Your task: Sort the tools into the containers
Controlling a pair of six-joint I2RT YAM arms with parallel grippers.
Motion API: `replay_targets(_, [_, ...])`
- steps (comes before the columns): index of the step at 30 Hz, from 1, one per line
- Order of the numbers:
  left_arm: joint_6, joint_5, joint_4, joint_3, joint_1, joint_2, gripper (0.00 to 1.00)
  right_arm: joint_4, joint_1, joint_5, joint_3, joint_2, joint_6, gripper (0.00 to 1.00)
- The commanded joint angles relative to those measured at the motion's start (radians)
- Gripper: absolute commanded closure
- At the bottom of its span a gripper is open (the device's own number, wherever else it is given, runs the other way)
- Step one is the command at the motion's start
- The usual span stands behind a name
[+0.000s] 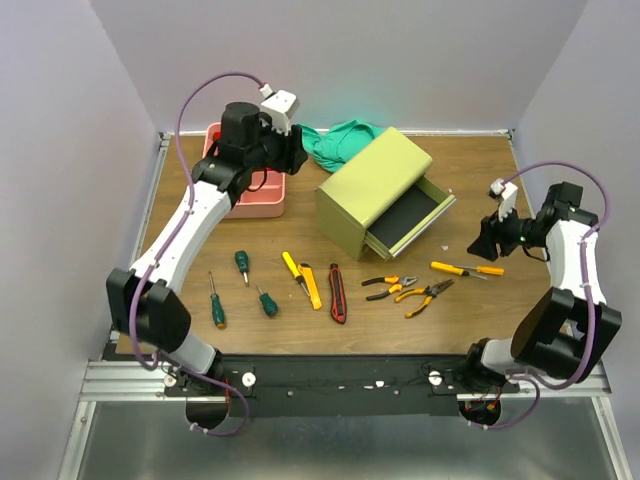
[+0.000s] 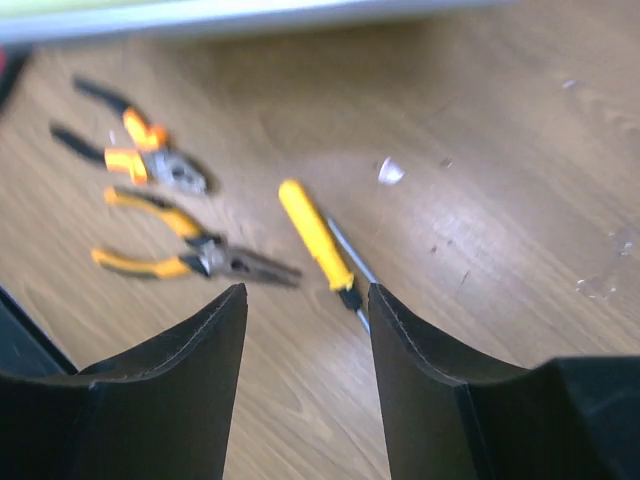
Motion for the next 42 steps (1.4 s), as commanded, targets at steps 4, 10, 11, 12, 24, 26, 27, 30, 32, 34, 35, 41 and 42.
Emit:
replay_targets(4, [0.005, -0.068, 0.052, -0.182, 0.002, -0.15, 0.39, -0.131, 0.009, 0.122, 0.039, 0.088, -0.487, 0.39])
replay_targets(10, [0.001, -0.077, 0.037, -0.232, 0.025, -0.18, 0.39, 0.126, 0.109, 0.203, -0.126, 0.039, -0.541, 0.29])
replay_targets(11, [0.004, -0.079, 0.035, -0.233, 0.028, -0.18, 0.39, 0.151, 0.126, 0.214, -0.161, 0.038, -0.539, 0.29])
replay_targets(12, [0.008, -0.082, 0.035, -0.232, 0.031, -0.179, 0.39, 0.186, 0.14, 0.22, -0.177, 0.041, -0.541, 0.29])
replay_targets(24, [0.008, -0.079, 0.043, -0.273, 0.105, -0.173, 0.39, 0.321, 0.238, 0.254, -0.246, 0.11, -0.444, 0.31])
replay_targets(26, [0.014, -0.079, 0.038, -0.279, 0.109, -0.174, 0.39, 0.326, 0.25, 0.256, -0.243, 0.133, -0.45, 0.32])
replay_targets(27, [0.017, -0.085, 0.038, -0.282, 0.111, -0.173, 0.39, 0.329, 0.253, 0.251, -0.241, 0.14, -0.45, 0.32])
replay_targets(30, [0.024, -0.093, 0.037, -0.293, 0.116, -0.171, 0.39, 0.337, 0.269, 0.243, -0.237, 0.162, -0.45, 0.32])
replay_targets(32, [0.016, -0.119, 0.037, -0.295, 0.119, -0.17, 0.39, 0.341, 0.284, 0.25, -0.238, 0.18, -0.455, 0.32])
replay_targets(34, [0.022, -0.123, 0.037, -0.29, 0.122, -0.167, 0.39, 0.354, 0.296, 0.257, -0.237, 0.189, -0.452, 0.34])
replay_targets(35, [0.024, -0.125, 0.038, -0.288, 0.125, -0.167, 0.39, 0.36, 0.299, 0.262, -0.228, 0.199, -0.441, 0.34])
replay_targets(41, [0.025, -0.116, 0.046, -0.293, 0.129, -0.162, 0.39, 0.346, 0.328, 0.343, -0.229, 0.228, -0.493, 0.37])
replay_targets(42, [0.024, -0.113, 0.047, -0.294, 0.129, -0.164, 0.39, 0.357, 0.33, 0.343, -0.243, 0.219, -0.493, 0.37])
